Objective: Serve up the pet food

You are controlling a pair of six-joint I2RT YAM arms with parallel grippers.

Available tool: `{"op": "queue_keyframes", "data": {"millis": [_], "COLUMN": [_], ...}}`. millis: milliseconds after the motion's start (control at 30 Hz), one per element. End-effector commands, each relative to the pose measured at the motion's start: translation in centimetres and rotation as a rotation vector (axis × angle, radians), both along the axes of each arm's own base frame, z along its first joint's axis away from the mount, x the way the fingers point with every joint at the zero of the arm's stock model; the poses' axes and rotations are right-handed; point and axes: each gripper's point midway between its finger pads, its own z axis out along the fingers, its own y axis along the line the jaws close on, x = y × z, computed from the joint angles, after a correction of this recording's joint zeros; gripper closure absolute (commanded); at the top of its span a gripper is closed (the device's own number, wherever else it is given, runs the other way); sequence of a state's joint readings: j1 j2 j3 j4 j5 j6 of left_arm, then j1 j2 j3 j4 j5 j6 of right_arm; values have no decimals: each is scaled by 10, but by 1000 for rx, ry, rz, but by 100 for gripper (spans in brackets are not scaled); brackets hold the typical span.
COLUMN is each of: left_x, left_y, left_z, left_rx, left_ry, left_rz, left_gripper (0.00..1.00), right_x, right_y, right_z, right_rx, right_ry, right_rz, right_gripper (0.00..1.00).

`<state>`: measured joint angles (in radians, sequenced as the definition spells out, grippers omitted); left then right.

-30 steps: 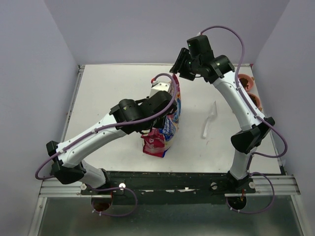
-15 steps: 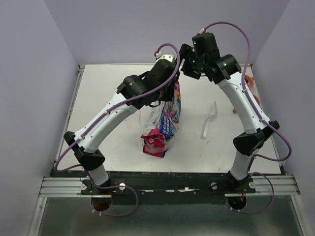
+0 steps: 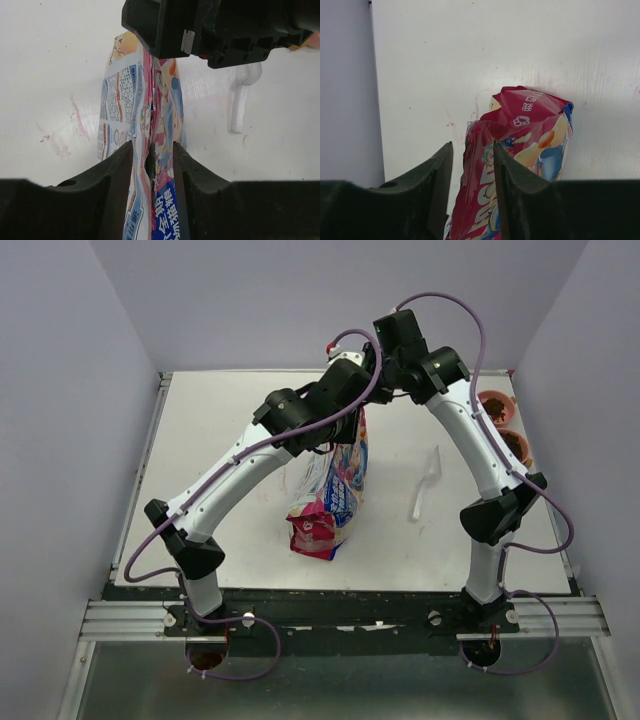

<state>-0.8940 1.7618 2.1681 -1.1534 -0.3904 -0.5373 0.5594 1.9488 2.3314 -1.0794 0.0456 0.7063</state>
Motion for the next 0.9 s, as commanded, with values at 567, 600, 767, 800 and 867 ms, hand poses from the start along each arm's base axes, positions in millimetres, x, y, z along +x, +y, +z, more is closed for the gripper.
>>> {"op": "queue_keyframes", "data": {"millis": [567, 600, 767, 800, 867], "left_x": [23, 23, 26, 25, 22], "left_y": [-1, -1, 1, 2, 2], "left_z": [-11, -10, -10, -11, -10], "left_rx": [95, 95, 109, 111, 115], "left_ry": [-37, -41, -45, -42, -52], "left_rz": [36, 37, 58, 59, 50], "left_gripper": [78, 80, 100, 100, 100], "right_x": [-10, -10, -9, -7, -7], "right_y": [6, 6, 7, 7, 8], "right_z": [-9, -8, -4, -3, 1], "right_rx": [-8, -3, 15, 23, 35], "right_ry": [42, 39, 23, 19, 8], "right_rz": [37, 34, 25, 17, 15], "right_gripper": [76, 76, 100, 99, 100]}}
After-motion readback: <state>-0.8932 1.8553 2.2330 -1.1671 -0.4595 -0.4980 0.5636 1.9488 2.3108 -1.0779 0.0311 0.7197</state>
